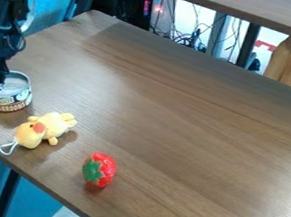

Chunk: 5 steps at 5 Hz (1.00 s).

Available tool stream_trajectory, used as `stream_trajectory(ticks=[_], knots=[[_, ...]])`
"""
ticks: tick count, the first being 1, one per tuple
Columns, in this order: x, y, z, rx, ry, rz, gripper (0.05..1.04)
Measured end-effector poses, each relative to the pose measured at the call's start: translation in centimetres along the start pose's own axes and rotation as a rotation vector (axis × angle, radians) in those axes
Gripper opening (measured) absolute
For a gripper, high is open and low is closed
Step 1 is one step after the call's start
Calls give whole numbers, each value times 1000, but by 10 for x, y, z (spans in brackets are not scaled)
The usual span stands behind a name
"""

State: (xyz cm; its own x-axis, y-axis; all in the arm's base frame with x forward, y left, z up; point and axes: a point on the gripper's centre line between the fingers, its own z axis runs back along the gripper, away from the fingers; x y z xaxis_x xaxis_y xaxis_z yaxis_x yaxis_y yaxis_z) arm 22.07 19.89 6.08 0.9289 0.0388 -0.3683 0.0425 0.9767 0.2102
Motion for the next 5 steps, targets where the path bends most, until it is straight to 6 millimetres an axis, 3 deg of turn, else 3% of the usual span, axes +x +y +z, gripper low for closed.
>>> stream_trajectory(ticks=[2, 3, 4, 5], knots=[[6, 1, -19, 15, 61, 55, 1001], [21, 3, -22, 15, 6, 57, 1001], [45, 0, -20, 0, 8, 55, 1001], [81, -11, -3, -10, -46, 37, 1001]])
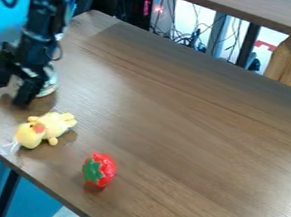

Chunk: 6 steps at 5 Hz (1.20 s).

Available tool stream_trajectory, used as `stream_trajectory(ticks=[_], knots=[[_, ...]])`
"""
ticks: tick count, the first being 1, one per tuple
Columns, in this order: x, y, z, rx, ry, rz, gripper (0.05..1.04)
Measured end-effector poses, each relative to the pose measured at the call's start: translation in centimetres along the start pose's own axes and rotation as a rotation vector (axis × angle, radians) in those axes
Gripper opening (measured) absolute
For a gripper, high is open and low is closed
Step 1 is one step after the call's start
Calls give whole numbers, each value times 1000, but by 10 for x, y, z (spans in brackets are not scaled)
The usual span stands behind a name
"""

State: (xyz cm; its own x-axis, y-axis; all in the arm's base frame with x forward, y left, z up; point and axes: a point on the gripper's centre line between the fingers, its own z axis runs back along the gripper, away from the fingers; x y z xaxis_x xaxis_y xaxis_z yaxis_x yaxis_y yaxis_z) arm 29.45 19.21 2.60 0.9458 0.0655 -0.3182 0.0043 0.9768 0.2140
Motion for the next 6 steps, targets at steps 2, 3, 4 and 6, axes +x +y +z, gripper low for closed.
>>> stream_trajectory(ticks=[2, 3, 4, 6], knots=[[51, -21, 24, -49, -63, -22, 1001], [56, -30, 27, -60, -75, -32, 1001], [36, -33, 36, -56, -100, -20, 1001], [-24, -37, 96, -48, -287, -16, 1001]])
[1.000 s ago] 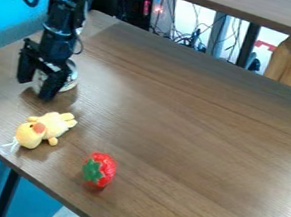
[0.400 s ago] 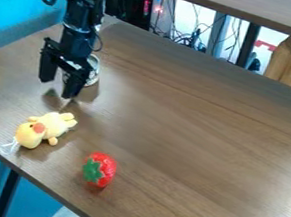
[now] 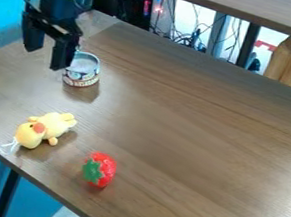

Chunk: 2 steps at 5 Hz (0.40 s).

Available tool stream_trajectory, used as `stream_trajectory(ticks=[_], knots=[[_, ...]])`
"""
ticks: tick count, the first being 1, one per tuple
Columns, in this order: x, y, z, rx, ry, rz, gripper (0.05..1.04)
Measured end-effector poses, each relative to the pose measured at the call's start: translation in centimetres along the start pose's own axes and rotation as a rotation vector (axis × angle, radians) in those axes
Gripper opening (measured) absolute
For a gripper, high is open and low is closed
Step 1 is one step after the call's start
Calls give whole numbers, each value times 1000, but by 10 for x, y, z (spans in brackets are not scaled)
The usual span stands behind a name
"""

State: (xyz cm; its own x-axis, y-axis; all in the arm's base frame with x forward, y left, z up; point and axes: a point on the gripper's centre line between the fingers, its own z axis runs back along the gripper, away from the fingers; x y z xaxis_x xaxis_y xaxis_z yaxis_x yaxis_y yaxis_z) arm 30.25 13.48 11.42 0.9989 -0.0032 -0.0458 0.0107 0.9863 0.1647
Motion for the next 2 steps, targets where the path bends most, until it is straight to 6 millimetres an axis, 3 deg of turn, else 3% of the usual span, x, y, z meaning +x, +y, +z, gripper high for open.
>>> stream_trajectory(ticks=[2], knots=[[-34, -20, 1, -93, 28, -62, 1001]])
